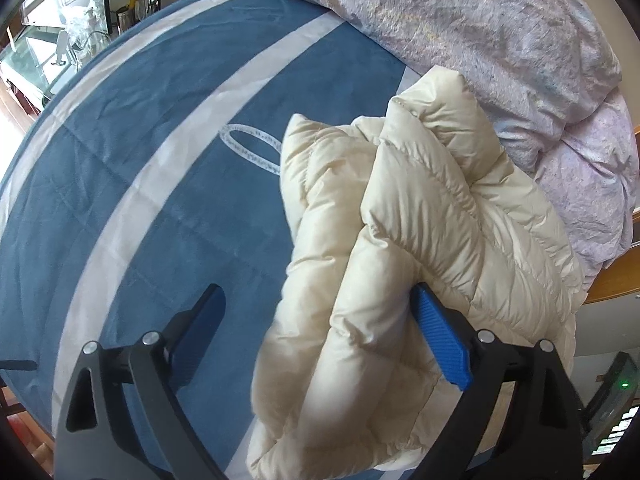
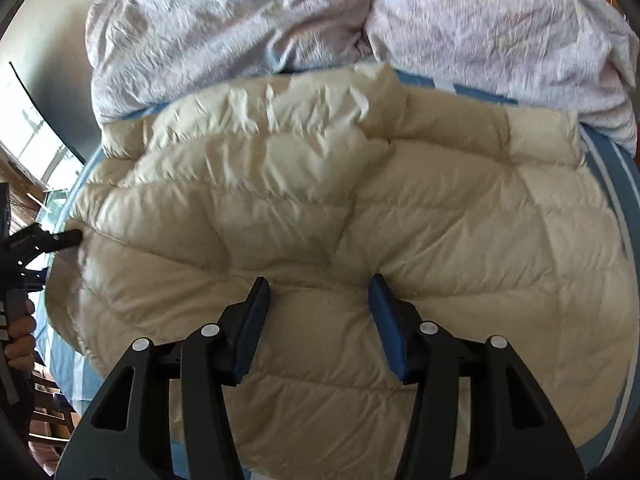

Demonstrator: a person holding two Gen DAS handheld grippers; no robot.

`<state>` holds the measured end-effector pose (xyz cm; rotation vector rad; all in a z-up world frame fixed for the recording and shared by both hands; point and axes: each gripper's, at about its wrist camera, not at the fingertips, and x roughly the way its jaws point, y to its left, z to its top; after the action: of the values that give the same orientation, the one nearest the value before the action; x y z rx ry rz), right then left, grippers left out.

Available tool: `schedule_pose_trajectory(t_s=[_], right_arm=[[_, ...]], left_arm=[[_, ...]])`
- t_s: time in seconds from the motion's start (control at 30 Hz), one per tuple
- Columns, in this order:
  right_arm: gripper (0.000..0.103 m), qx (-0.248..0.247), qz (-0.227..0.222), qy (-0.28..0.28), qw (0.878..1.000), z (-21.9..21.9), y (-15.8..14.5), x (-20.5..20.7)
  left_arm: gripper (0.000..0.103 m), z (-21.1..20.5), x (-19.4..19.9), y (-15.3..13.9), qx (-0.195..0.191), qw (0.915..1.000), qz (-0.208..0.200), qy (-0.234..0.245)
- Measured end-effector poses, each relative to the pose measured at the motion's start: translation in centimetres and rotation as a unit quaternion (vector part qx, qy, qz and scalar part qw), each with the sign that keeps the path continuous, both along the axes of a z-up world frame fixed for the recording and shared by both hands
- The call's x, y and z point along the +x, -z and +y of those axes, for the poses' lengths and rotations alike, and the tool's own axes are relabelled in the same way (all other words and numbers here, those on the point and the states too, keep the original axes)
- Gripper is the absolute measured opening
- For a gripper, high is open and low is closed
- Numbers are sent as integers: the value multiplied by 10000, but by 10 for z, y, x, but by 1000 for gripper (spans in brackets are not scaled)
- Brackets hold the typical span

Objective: Fold large clothes

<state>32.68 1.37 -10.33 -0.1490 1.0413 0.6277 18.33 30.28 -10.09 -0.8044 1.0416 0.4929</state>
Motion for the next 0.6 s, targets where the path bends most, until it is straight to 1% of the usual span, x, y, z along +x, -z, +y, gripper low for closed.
schedule_pose_trajectory(t_s=[0.1,0.2,0.47,0.53,0.6], right_arm=[[55,-168,26,-58,9998,10,11,2],[55,-208,88,-41,9997,15,19,5],[56,-271,-67,-8,9996,20,23,1],[56,-269,-87,-2,9996,20,24,-1],[56,-267,-107,2,9996,20,24,-2]], left_arm=[[94,0,6,2,-42,10000,12,3],[94,0,11,4,-85,10000,26,3],[94,-7,23,9,-172,9998,74,36],[93,-10,29,9,-196,9998,63,73],[89,-14,32,9,-217,9997,64,121]])
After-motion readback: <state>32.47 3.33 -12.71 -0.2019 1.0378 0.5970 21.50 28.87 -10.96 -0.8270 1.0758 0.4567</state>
